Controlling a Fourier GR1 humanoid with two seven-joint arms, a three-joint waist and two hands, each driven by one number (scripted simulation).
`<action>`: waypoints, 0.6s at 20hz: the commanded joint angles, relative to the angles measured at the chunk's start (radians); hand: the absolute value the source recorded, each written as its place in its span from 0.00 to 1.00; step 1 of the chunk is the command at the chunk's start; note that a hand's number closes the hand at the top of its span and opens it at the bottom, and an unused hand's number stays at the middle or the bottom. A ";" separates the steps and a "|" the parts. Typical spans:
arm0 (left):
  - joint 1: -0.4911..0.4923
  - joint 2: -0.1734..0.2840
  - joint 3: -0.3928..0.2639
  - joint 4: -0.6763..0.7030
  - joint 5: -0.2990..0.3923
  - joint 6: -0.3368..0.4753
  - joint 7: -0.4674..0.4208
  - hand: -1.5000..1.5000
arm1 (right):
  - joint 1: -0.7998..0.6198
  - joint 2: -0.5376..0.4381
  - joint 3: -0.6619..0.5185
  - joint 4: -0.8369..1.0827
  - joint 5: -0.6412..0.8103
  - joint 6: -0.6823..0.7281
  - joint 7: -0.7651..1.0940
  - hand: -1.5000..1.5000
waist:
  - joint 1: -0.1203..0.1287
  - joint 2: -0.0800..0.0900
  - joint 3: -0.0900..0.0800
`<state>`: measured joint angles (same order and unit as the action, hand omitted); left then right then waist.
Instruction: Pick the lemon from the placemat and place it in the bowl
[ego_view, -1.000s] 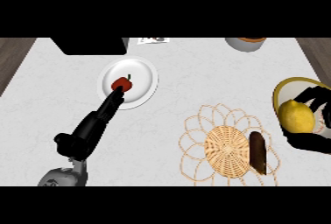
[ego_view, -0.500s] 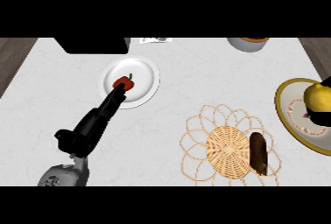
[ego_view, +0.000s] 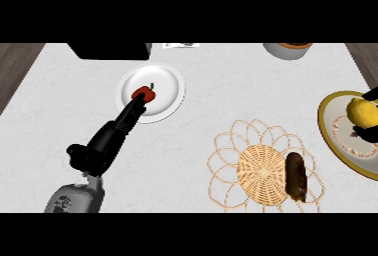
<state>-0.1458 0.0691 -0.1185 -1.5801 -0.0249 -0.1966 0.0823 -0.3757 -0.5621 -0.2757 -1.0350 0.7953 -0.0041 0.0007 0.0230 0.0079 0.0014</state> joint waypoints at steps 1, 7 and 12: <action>0.015 0.000 -0.012 -0.032 0.013 -0.019 0.017 0.50 | -0.126 -0.027 -0.040 0.259 -0.059 0.049 -0.113 0.00 | 0.013 0.002 0.001; 0.034 -0.013 -0.018 -0.024 -0.025 0.009 -0.004 0.50 | -0.215 -0.052 -0.114 0.397 -0.121 -0.034 -0.313 0.00 | -0.003 -0.003 0.000; 0.016 0.021 0.037 0.031 0.015 -0.030 -0.040 0.50 | -0.214 -0.084 -0.254 0.432 -0.247 -0.072 -0.354 0.00 | -0.014 -0.003 0.000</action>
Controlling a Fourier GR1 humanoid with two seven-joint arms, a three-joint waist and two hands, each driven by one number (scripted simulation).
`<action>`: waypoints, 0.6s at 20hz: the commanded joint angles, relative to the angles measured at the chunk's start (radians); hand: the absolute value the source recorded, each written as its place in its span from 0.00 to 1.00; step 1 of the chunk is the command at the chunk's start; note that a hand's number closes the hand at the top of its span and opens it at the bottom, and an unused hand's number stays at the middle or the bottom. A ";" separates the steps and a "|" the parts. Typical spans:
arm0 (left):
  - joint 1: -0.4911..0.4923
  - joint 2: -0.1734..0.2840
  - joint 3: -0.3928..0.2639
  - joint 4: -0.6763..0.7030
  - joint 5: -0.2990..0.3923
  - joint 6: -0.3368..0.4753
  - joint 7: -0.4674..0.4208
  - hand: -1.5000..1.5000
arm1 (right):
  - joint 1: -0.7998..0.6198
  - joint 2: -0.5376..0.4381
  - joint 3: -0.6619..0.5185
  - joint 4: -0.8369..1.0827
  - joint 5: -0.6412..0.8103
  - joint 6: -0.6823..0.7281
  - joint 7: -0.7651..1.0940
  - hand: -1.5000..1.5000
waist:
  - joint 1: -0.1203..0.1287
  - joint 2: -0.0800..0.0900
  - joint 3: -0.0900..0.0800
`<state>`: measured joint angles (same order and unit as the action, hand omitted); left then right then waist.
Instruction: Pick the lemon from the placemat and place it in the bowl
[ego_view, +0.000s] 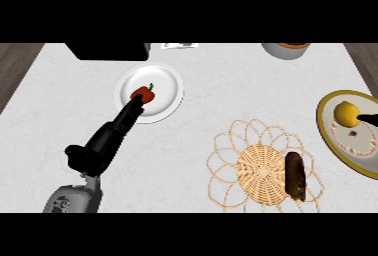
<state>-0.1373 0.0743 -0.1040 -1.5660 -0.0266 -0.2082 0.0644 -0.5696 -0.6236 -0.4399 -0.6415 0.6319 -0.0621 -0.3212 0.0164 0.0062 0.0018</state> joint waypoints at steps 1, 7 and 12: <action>-0.006 0.004 0.013 -0.020 0.015 -0.004 0.021 0.50 | -0.020 -0.055 -0.130 0.063 -0.114 -0.016 -0.067 0.00 | -0.004 -0.001 0.001; 0.018 -0.031 -0.018 -0.015 -0.020 0.027 -0.002 0.50 | 0.000 -0.135 -0.262 0.179 -0.245 0.062 -0.085 0.00 | -0.009 -0.001 0.001; 0.057 -0.018 -0.035 -0.087 -0.008 0.004 0.036 0.50 | 0.071 -0.253 -0.359 0.288 -0.318 0.107 -0.152 0.00 | -0.004 -0.001 0.002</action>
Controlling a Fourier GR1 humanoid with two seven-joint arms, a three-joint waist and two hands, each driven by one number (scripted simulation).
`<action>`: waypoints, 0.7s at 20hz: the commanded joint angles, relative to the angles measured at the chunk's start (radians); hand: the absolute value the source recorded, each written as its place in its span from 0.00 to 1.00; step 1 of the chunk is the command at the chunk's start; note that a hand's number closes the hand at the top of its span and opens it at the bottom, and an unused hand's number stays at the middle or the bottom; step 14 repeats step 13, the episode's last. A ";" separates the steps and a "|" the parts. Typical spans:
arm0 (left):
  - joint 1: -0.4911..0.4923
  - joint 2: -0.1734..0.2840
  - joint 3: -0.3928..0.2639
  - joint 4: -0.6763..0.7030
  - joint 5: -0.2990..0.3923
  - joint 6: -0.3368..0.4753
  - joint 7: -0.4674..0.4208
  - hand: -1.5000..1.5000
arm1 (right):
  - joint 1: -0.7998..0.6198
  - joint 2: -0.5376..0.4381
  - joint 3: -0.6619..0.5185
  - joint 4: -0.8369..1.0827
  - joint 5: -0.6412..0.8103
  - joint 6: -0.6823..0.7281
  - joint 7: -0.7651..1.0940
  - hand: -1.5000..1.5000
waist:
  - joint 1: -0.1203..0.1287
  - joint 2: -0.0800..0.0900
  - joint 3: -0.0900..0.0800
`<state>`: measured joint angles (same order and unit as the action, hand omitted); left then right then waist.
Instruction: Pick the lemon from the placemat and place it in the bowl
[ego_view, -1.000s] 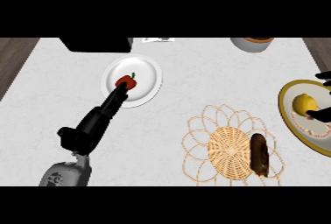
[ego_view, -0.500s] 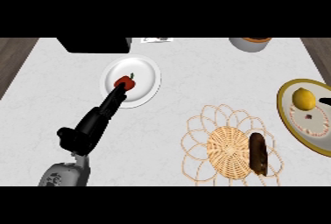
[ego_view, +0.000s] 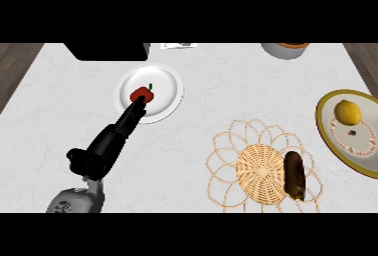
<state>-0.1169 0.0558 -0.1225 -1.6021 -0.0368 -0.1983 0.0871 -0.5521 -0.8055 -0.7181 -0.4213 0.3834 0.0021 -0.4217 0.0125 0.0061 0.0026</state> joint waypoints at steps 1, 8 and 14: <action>0.005 0.021 0.021 -0.002 0.017 -0.021 -0.012 0.50 | 0.032 -0.117 -0.101 0.087 -0.087 0.069 -0.046 0.00 | 0.000 0.002 0.001; -0.002 -0.010 -0.012 -0.004 -0.031 0.018 -0.018 0.50 | 0.190 -0.217 -0.181 0.198 -0.147 0.190 -0.214 0.00 | 0.000 0.008 0.007; 0.011 -0.014 -0.019 0.024 -0.036 0.011 -0.051 0.50 | 0.240 -0.258 -0.177 0.238 -0.151 0.306 -0.242 0.00 | 0.002 0.007 0.006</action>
